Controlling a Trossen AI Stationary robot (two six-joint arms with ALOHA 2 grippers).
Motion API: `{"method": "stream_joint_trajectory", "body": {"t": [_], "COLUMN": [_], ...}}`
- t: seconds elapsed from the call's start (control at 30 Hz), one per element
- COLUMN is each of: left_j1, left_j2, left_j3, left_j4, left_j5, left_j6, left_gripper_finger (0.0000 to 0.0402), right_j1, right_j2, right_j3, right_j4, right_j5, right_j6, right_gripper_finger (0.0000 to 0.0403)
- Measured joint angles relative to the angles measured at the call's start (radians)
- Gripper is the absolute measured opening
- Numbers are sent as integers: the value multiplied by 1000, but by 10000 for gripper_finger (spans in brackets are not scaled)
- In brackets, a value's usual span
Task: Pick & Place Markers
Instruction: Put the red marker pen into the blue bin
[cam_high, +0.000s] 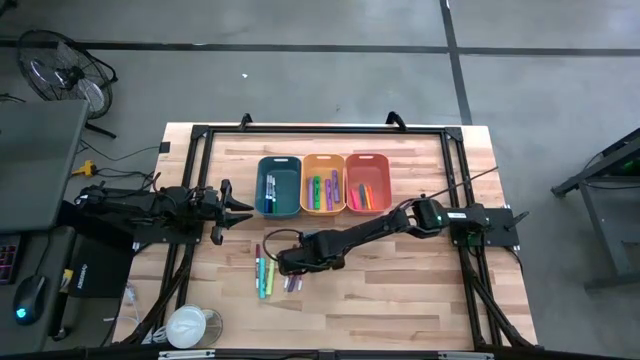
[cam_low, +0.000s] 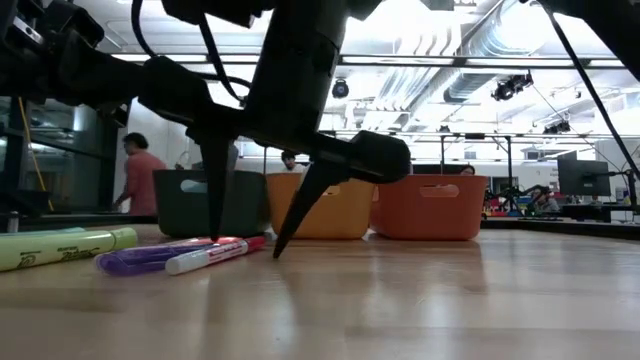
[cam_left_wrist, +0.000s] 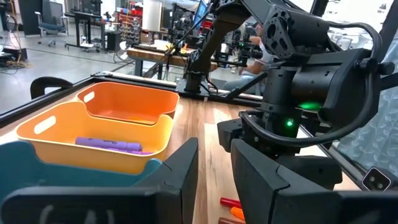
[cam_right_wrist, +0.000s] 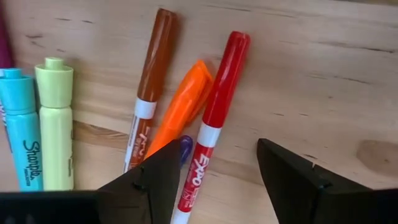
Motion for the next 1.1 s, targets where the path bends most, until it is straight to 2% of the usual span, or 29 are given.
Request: {"method": "stream_joint_trajectory", "body": {"t": [0.2, 0.77, 1.1], "left_j1": [0, 0, 0], "left_j2": [0, 0, 0], "left_j3": [0, 0, 0], "left_j4": [0, 0, 0], "left_j5": [0, -1, -2], "left_j6": [0, 0, 0], "left_gripper_finger": [94, 94, 94], "right_j1": [-4, -5, 7], "right_j2": [0, 19, 20], "right_j3": [1, 4, 2], "right_j4": [-53, -108, -143], "right_j5": [7, -56, -81], "right_j6": [1, -22, 46], "right_gripper_finger": [201, 201, 201]}}
